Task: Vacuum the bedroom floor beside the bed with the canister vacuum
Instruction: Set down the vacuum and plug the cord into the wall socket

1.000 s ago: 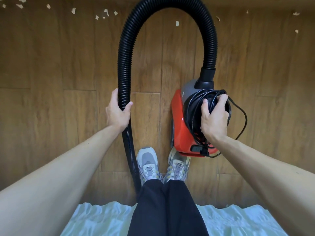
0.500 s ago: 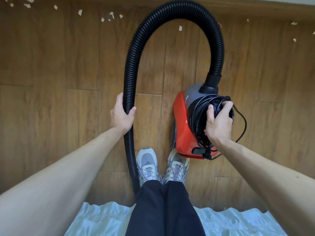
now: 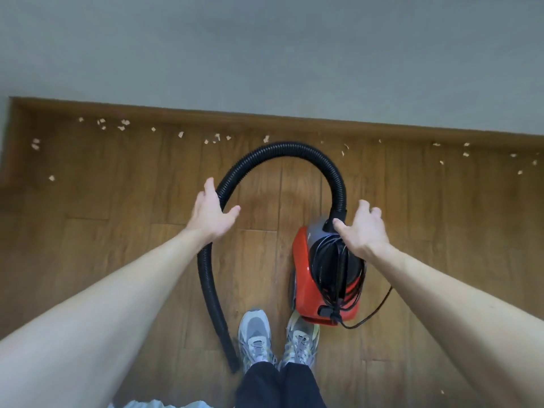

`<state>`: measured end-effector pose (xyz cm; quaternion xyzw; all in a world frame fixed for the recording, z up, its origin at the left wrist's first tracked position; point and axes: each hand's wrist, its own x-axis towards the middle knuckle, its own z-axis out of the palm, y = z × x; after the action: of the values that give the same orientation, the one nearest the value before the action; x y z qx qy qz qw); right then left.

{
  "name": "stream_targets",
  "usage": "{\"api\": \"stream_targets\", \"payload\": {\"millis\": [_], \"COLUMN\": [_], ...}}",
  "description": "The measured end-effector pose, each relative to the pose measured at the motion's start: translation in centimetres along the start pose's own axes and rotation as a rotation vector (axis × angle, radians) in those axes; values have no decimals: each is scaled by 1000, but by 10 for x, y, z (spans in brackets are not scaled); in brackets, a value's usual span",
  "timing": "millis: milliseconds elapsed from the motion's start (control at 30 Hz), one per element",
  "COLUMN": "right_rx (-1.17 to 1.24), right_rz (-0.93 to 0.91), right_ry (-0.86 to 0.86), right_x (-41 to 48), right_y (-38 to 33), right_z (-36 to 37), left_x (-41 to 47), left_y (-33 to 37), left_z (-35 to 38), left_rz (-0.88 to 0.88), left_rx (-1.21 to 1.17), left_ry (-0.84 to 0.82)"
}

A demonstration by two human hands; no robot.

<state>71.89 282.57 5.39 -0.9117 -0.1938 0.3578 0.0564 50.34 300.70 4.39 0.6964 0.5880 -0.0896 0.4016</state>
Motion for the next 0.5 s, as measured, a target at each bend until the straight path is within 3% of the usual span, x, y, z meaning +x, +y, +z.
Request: {"api": "stream_targets", "payload": {"millis": [500], "right_rx": [-320], "right_rz": [-495], "right_ry": [354], "right_x": [-125], "right_y": [-188], "right_z": [-390], "left_x": [-117], "left_y": [272], "left_z": [-314], "left_rz": [417], "left_rx": [393], "left_ry": [297]}}
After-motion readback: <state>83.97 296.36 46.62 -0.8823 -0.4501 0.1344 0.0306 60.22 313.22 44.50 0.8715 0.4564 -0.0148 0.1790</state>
